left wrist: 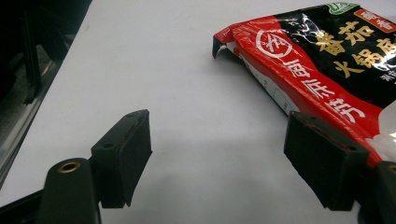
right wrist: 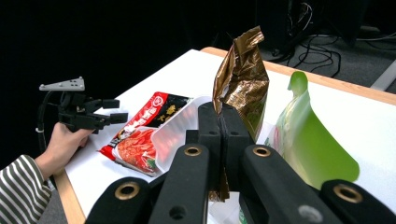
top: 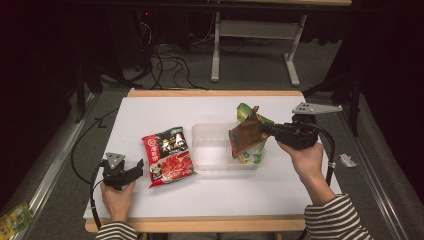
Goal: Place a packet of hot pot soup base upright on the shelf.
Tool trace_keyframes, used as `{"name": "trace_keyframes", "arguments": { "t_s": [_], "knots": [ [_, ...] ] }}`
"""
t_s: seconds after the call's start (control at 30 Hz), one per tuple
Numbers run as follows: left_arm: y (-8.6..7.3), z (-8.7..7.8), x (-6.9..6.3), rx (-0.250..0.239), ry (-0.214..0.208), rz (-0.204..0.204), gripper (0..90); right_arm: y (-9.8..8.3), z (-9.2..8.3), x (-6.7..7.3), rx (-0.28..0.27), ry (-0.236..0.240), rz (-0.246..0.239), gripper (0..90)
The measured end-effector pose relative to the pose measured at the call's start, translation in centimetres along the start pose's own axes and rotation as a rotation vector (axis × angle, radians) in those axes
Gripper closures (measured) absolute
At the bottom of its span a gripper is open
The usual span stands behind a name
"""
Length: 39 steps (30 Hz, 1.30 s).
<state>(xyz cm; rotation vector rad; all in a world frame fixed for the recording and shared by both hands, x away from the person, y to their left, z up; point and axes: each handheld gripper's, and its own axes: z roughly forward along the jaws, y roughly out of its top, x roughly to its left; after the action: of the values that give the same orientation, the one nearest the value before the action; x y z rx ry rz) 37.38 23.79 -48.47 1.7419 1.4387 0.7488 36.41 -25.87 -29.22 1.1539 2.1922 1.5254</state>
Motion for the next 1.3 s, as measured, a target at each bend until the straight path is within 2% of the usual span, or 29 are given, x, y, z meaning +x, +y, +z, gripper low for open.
{"name": "trace_keyframes", "arguments": {
  "t_s": [0.37,0.67,0.97,1.3],
  "knots": [
    [0.0,0.0,0.0,-0.002,0.003,0.0,23.7,0.3,1.6,0.1,0.046,-0.025,-0.008,90.0],
    [0.0,0.0,0.0,-0.001,0.0,0.001,23.7,0.1,2.7,-0.2,0.075,-0.031,0.011,90.0],
    [0.0,0.0,0.0,-0.002,0.0,-0.002,23.7,0.0,3.6,-0.3,0.095,-0.031,0.019,90.0],
    [0.0,0.0,0.0,-0.002,0.004,0.003,23.7,0.1,4.1,-1.2,0.086,-0.047,0.029,90.0]
  ]
}}
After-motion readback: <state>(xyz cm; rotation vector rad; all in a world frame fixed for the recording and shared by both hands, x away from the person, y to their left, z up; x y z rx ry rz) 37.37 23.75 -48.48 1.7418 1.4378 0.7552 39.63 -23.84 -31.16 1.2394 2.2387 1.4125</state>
